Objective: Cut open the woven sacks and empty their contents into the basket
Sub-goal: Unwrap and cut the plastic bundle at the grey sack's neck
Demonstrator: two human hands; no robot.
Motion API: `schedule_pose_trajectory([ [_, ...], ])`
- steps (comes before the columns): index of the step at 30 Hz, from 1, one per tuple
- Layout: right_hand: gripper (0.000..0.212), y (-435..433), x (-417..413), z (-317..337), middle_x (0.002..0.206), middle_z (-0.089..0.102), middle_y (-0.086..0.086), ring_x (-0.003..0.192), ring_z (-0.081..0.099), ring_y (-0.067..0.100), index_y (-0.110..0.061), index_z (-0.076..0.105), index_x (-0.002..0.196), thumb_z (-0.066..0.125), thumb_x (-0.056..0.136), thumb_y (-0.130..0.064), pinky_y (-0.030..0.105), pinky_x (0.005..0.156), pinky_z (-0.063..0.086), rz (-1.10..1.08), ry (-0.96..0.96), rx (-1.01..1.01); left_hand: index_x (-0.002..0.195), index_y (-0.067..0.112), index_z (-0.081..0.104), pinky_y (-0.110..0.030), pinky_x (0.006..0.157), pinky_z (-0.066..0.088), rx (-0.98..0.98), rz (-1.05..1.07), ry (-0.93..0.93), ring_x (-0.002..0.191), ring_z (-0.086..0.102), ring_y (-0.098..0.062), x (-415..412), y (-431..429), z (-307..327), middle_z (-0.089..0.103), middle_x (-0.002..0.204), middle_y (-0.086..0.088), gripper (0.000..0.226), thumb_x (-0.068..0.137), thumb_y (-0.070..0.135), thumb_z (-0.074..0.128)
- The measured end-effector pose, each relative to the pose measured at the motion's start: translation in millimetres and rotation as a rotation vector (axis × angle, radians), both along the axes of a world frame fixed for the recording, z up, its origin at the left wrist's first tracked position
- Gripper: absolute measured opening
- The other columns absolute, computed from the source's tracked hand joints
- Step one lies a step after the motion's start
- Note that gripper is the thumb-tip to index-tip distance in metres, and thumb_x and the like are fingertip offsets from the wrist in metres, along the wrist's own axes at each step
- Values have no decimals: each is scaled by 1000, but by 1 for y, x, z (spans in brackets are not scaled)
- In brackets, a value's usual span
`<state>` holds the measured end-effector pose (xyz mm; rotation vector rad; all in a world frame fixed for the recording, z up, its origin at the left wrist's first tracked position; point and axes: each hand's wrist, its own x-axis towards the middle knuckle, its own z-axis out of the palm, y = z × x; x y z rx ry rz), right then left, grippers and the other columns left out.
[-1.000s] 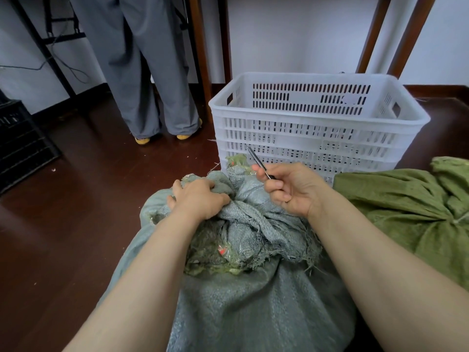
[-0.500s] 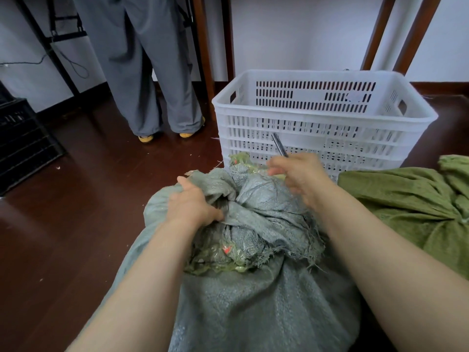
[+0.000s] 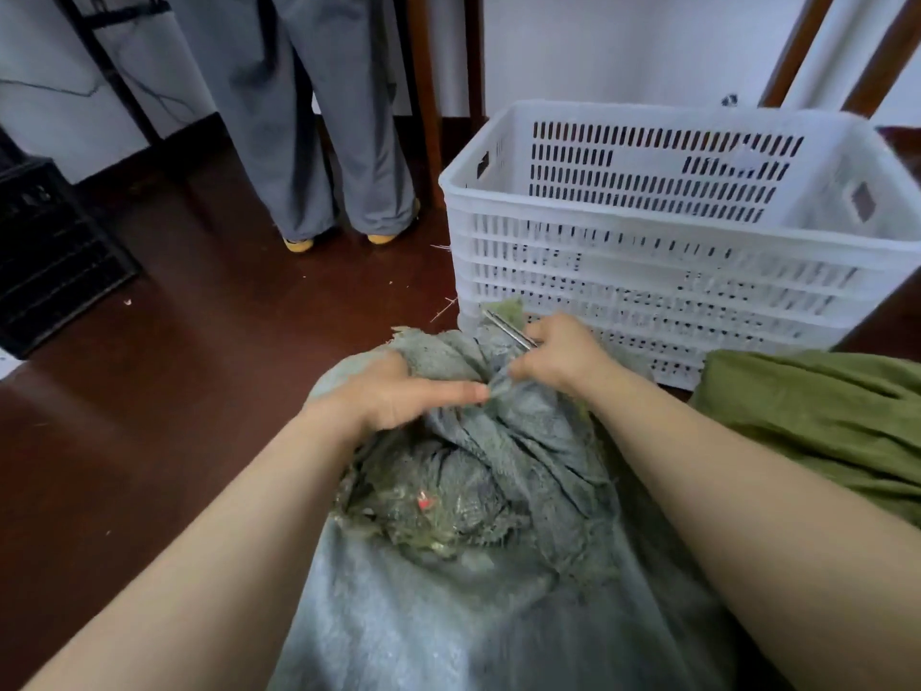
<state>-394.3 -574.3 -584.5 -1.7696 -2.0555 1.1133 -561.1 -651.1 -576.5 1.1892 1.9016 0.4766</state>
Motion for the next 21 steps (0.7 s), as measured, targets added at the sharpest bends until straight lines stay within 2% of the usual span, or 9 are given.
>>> schedule_pose_trajectory([
  [1,36,2,-1,1,92,67,9,82,62,25,-9,67,109,71,73,-11,36,77,52,-90,94,-50,96,23,61,-21,84,42,-8,-21,72,86,61,-6,5,2,1,67,93,12,53,61,58,82],
  [3,5,2,-2,9,58,50,5,54,46,20,-11,62,69,63,71,-6,28,54,39,-256,257,-161,101,15,63,-26,79,43,10,25,330,96,62,-21,11,5,7,66,100,-3,36,80,42,73],
  [8,25,6,6,38,51,33,0,31,27,9,-16,41,63,54,78,-1,14,33,17,-387,414,-343,102,1,69,-38,86,53,67,284,105,98,65,-34,-8,22,34,70,98,-17,23,88,7,52],
  [10,24,3,9,50,51,31,0,31,23,9,-14,41,65,56,77,-1,16,37,14,-363,484,-368,91,-4,69,-51,84,55,56,385,1,89,67,-33,-13,22,50,70,94,-21,17,86,3,55],
  [13,21,-11,9,71,51,42,-1,34,26,9,-9,53,79,74,76,-15,20,37,17,-204,690,-488,91,-4,69,-51,80,56,-35,522,-289,80,67,-31,3,13,81,70,92,-21,15,82,2,60],
  [15,42,-28,2,86,59,57,-6,39,42,7,-14,58,94,84,64,-28,21,38,32,-31,600,-500,96,-3,68,-44,72,57,-170,537,-593,74,66,-32,16,4,103,70,95,-22,25,81,11,55],
  [17,56,-45,-7,91,80,68,-7,65,64,5,-22,58,101,90,56,-30,24,58,52,7,448,-418,101,0,66,-31,62,56,-271,478,-826,69,62,-29,28,-6,121,66,91,-19,33,84,21,45],
  [19,42,-56,-5,95,90,70,-3,81,67,11,-23,60,97,86,64,-17,31,74,56,-127,420,-318,106,2,67,-25,63,55,-269,461,-842,78,63,-23,34,-17,133,68,95,-13,39,89,31,45],
  [21,28,-64,8,100,85,71,1,74,68,11,-21,61,90,77,74,-4,26,68,56,-313,497,-311,96,16,72,-25,77,51,-151,481,-578,92,63,-14,35,-37,143,71,98,2,32,92,40,51],
])
